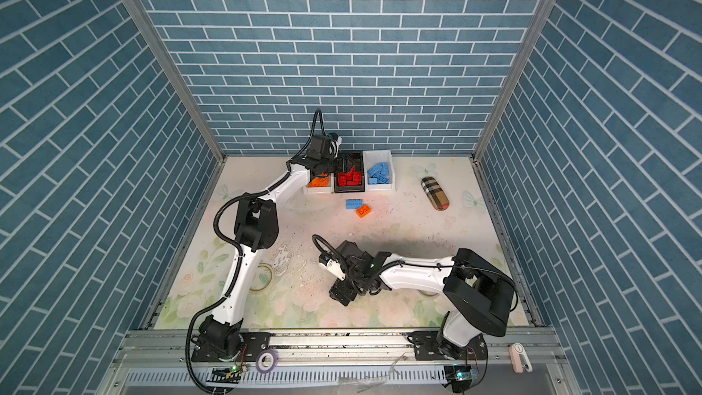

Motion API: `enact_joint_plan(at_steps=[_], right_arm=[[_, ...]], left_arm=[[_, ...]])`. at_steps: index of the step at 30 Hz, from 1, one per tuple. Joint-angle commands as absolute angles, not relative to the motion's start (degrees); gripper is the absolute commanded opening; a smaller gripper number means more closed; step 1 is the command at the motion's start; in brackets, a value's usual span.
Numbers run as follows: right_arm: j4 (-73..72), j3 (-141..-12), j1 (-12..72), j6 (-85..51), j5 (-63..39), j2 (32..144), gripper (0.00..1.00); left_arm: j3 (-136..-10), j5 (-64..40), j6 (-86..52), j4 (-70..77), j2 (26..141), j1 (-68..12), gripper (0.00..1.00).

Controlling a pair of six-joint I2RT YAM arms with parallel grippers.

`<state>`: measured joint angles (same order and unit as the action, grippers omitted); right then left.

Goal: Sort the legos into containers by color
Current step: Pick up the lego from the bottom-center of the table.

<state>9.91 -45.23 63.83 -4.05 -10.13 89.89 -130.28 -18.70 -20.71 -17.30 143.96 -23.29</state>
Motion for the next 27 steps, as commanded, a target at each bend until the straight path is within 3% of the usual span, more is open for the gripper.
enact_joint_plan(at_steps=[1,7,16,27], right_arm=[[10.39,-46.39,64.20,-1.76,-8.61,91.76,0.82],[9.96,-46.76,64.34,-1.76,-8.61,94.16,0.75],[9.05,-46.69,64.34,-2.45,-8.54,95.63,0.53],[9.32,-46.85,63.75,-3.58,-5.63,94.27,0.41]], left_arm=[[-128.94,-18.40,-19.13,-17.71,138.87,-23.21,0.63],[-126.26,-18.38,-18.90,-17.11,136.21,-23.20,0.63],[-124.82,-18.00,-18.37,-17.31,134.66,-23.29,0.63],[-115.35,-17.86,-18.73,-13.65,129.80,-23.35,0.63]])
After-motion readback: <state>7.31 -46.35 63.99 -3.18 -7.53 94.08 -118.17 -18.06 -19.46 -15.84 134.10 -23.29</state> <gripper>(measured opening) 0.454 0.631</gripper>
